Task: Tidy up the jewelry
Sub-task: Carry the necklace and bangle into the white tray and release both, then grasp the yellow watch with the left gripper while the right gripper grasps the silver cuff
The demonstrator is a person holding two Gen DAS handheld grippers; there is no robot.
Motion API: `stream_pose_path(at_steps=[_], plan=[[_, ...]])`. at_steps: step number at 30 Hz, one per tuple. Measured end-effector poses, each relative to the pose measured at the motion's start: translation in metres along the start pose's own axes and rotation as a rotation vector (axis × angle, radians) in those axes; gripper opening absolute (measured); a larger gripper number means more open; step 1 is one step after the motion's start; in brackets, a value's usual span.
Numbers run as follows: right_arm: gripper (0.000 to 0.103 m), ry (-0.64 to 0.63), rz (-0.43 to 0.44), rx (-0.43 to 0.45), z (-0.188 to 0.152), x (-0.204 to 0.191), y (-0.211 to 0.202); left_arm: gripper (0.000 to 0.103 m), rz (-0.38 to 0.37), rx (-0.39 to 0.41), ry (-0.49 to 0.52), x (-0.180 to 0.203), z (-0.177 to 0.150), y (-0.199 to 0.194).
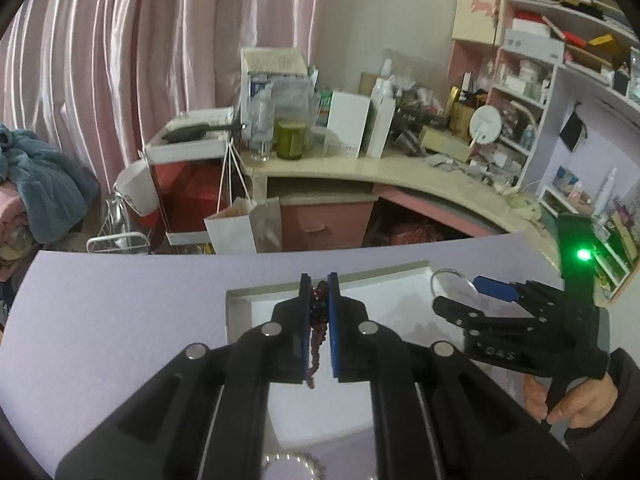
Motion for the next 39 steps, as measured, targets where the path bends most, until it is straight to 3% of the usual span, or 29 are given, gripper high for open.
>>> stream_pose_path(at_steps=[10,13,23,26,28,33,39], plan=[[0.077,0.071,-0.056,-0.117,0.008,0.025,0.051,0.008,-0.004,-0.046,-0.019,-0.007,-0.011,0.043],[0.089,0.089,-0.047,-0.104,0.007,0.032,0.041,0.008,0.001,-0.053,-0.018,-0.006,-0.013,0.050],[0.089,0.156,-0.025,-0.064,-0.004,0.052,0.015,0.008,0.016,-0.068,-0.050,-0.007,-0.015,0.069],[0.089,0.164,-0.001,-0.054,-0.015,0.049,0.000,0.019,0.034,-0.069,-0.050,-0.008,-0.015,0.065],[0.089,0.160,0.011,-0.046,-0.020,0.045,-0.009,0.041,0.033,-0.055,-0.054,-0.011,-0.016,0.053],[0.089,0.130,0.026,-0.011,-0.034,0.030,-0.040,0.043,0.059,-0.016,-0.062,-0.025,-0.021,0.015],[0.089,0.080,0.051,0.032,-0.056,0.005,-0.075,0.053,0.099,0.027,-0.077,-0.046,-0.040,-0.039]])
Point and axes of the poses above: each gripper's, at about its wrist camera, not at the fingertips, and y roughly the way its jaws point, x to its right, z to its top, the point moved 4 cm from there along y, roughly the way its jaws point, and after that the axes turned 7 degrees about z, right-handed, at the moved point
